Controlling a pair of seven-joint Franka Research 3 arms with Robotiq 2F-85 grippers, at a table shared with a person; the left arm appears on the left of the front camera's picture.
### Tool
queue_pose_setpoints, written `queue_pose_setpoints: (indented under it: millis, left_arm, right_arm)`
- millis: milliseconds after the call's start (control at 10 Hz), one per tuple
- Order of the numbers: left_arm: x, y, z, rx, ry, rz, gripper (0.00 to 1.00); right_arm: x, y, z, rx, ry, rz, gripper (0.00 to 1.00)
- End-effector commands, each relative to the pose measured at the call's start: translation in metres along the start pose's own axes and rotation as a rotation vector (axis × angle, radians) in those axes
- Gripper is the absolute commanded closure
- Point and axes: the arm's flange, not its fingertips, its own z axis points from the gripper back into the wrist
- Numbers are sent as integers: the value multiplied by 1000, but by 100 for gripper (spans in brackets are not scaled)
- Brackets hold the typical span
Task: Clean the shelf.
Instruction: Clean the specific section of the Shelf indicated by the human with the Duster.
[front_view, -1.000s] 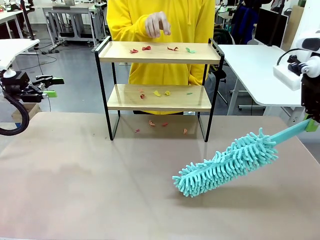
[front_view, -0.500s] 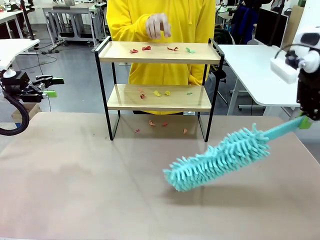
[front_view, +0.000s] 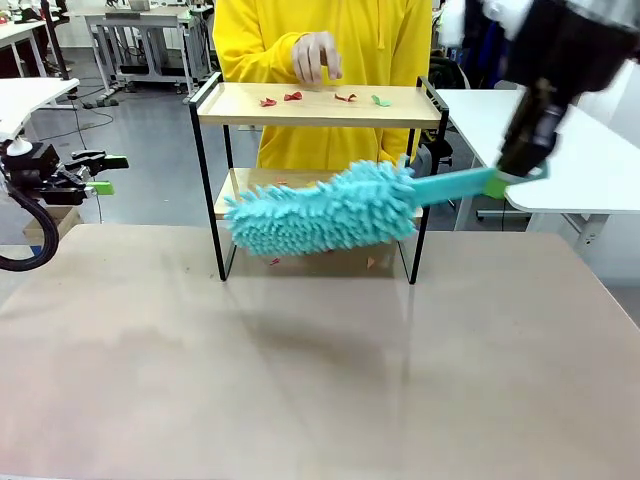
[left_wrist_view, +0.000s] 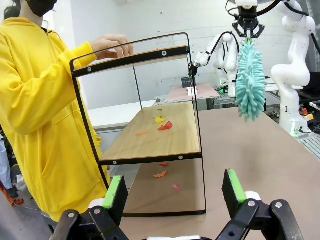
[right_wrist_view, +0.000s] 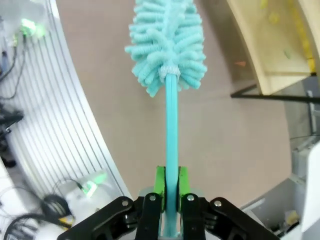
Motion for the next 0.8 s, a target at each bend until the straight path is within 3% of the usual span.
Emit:
queue_pose_setpoints:
  millis: [0, 100, 200, 600, 700]
  left_arm:
    - [3, -1, 0, 2, 1, -5, 0]
    - [3, -1, 0, 2, 1, -5, 0]
    - [3, -1, 0, 2, 1, -5, 0]
    - [3, -1, 0, 2, 1, -5, 0]
    - [3, -1, 0, 2, 1, -5, 0]
  right_arm:
    - [31, 16, 9, -14, -128, -83, 87]
    - [33, 25, 17, 21, -167, -111, 87]
    - [20, 11, 6, -6, -48, -41, 87]
    - [26, 17, 7, 5, -62, -67, 87]
    - [47, 37, 17, -45, -125, -96, 87]
